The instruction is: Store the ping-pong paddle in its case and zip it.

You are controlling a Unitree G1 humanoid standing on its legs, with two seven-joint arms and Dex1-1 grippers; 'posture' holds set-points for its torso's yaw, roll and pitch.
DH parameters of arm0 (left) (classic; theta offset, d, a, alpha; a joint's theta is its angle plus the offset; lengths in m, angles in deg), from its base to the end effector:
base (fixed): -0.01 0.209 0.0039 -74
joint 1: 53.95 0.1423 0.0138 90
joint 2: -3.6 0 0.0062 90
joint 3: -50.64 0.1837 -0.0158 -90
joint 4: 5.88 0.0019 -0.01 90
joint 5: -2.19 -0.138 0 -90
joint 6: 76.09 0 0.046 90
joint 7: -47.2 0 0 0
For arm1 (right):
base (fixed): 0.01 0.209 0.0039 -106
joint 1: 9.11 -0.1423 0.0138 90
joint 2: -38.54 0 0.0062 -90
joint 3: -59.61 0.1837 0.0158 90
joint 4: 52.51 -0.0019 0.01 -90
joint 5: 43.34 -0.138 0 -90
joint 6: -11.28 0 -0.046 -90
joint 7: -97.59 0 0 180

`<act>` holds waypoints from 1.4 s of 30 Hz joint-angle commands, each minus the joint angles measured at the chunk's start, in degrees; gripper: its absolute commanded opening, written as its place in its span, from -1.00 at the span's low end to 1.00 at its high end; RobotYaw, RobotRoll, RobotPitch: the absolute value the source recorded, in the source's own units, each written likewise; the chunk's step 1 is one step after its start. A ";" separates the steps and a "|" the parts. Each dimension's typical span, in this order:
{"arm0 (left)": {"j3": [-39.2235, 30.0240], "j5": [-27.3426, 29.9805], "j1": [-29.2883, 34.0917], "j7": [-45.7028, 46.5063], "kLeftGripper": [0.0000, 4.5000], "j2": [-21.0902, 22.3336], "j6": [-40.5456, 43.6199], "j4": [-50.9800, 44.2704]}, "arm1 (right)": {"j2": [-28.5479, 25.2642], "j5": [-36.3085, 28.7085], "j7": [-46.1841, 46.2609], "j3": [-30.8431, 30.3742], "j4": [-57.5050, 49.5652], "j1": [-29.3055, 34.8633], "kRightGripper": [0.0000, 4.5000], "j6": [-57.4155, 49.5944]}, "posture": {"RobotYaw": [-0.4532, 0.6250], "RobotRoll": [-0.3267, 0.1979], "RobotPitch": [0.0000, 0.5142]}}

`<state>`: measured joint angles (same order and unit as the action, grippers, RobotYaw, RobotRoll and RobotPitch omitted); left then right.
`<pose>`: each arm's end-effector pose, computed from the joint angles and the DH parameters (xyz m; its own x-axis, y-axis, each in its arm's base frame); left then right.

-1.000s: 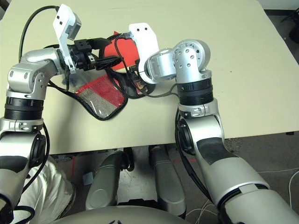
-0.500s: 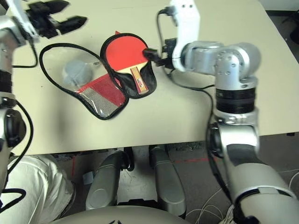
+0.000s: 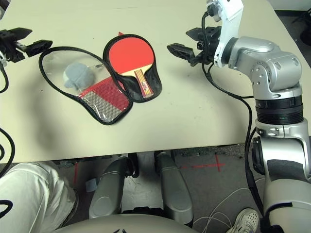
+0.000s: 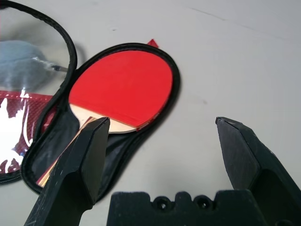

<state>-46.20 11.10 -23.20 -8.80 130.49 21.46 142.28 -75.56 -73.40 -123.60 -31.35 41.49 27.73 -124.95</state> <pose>0.2956 0.3685 0.2532 0.9310 -0.3355 -0.1442 0.3634 0.8898 0.2759 0.2991 -0.2167 0.2780 0.7037 0.7025 -0.1061 -0.7088 0.6841 -0.1720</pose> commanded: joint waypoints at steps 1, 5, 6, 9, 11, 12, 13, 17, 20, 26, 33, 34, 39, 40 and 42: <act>-0.25 -0.12 3.83 -2.51 1.00 1.42 1.97 -3.08 | -1.16 0.04 -1.83 1.91 -1.89 1.55 0.99 0.06 | -0.23 0.25 0.40; 0.56 0.67 9.37 -6.20 1.00 2.03 7.57 -11.06 | -1.98 -0.06 -3.05 2.31 -3.42 2.64 0.99 -0.52 | -0.23 0.25 0.42; 1.14 1.15 11.62 -7.94 1.00 2.40 10.44 -14.91 | -2.27 -0.14 -3.29 2.39 -3.95 2.96 0.99 -0.83 | -0.23 0.25 0.42; 3.67 4.18 20.08 -14.28 1.00 5.18 22.95 -31.11 | -3.71 0.12 -3.83 2.72 -5.21 4.04 0.99 -1.72 | -0.23 0.25 0.43; 4.36 6.65 24.01 -16.80 1.00 7.34 30.33 -40.11 | -4.58 -0.12 -4.12 3.03 -6.06 4.64 0.99 -2.58 | -0.23 0.25 0.43; 4.28 7.87 24.99 -17.31 1.00 8.00 33.39 -43.41 | -4.89 -0.25 -4.19 3.16 -6.34 4.84 0.99 -2.90 | -0.23 0.25 0.43; 4.06 8.74 25.62 -17.41 1.00 8.39 35.60 -45.66 | -5.08 -0.30 -4.22 3.24 -6.51 4.94 0.99 -3.12 | -0.23 0.25 0.43; 3.81 15.13 21.47 -17.46 1.00 6.80 46.37 -54.31 | -5.46 -0.14 -3.85 3.75 -7.12 5.40 0.99 -3.87 | -0.24 0.25 0.41; 3.67 17.15 17.24 -14.84 1.00 3.30 48.47 -55.20 | -5.07 0.09 -3.24 4.02 -7.10 5.31 0.99 -3.96 | -0.25 0.25 0.40; 4.81 16.28 8.95 -9.79 1.00 -4.82 44.44 -50.26 | -4.02 0.44 -0.12 5.23 -5.46 3.78 0.99 -5.63 | -0.27 0.25 0.39; 5.98 14.31 3.95 -4.49 1.00 -14.94 36.08 -42.64 | -1.71 -0.45 8.17 9.71 -0.74 -0.83 0.99 -16.01 | -0.31 0.25 0.34; 6.09 14.05 3.61 -3.99 1.00 -15.99 35.00 -41.49 | -1.15 -0.64 9.23 10.52 -0.33 -1.44 0.99 -17.31 | -0.32 0.25 0.34; 5.66 12.40 0.23 -0.32 1.00 -22.11 27.84 -32.57 | 1.72 -0.75 13.16 13.30 1.90 -3.66 0.99 -20.36 | -0.31 0.25 0.33; 6.10 11.56 -0.73 0.23 1.00 -23.39 25.72 -30.44 | 2.59 -1.00 14.16 14.06 2.51 -4.11 0.99 -21.56 | -0.32 0.25 0.33; 6.17 10.76 -2.33 0.98 1.00 -25.40 22.89 -27.17 | 4.31 -1.57 16.23 15.97 3.46 -4.95 0.99 -24.34 | -0.32 0.25 0.33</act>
<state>-40.48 23.09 -24.64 -8.28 105.78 46.66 113.01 -71.74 -74.14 -108.83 -17.48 44.46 23.27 -146.78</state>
